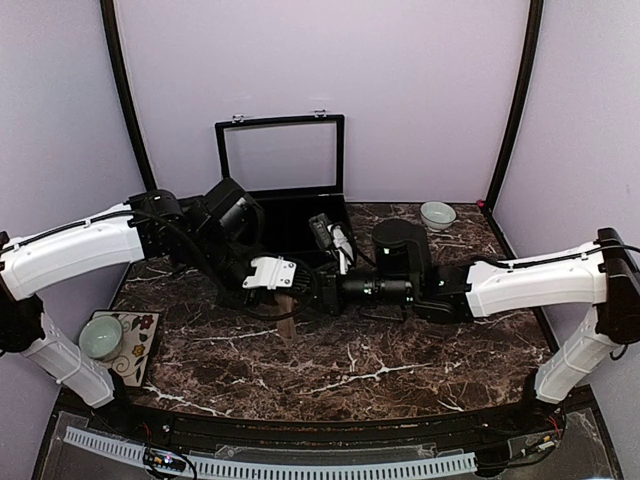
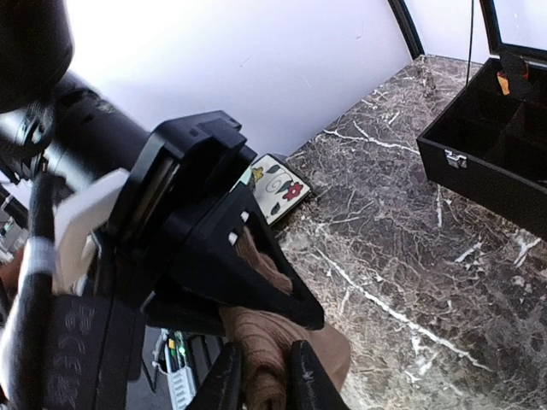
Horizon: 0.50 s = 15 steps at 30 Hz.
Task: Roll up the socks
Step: Roll the sock.
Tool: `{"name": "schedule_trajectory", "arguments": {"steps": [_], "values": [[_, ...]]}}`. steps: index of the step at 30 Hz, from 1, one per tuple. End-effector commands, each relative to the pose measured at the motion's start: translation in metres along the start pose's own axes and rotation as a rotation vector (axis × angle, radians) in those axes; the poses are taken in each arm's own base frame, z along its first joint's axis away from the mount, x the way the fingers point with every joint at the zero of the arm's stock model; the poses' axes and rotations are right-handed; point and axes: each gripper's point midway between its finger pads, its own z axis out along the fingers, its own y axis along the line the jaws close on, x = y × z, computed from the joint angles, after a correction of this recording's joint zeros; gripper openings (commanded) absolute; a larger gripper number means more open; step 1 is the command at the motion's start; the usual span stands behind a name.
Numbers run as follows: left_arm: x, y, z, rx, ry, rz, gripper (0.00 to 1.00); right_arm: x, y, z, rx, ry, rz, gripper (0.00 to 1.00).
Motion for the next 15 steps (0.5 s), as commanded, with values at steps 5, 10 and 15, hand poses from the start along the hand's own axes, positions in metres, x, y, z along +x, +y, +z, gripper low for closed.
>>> {"name": "schedule_trajectory", "arguments": {"steps": [5, 10, 15], "values": [[-0.024, -0.029, -0.024, 0.512, -0.166, -0.33, 0.0, -0.002, 0.015, -0.045, -0.001, -0.126, -0.292, 0.97], [-0.023, -0.02, -0.019, 0.559, -0.161, -0.43, 0.0, -0.021, 0.015, -0.072, 0.064, -0.219, -0.306, 0.99], [-0.017, -0.015, -0.009, 0.536, -0.113, -0.478, 0.0, -0.027, 0.011, -0.071, 0.09, -0.233, -0.261, 0.99]]}}
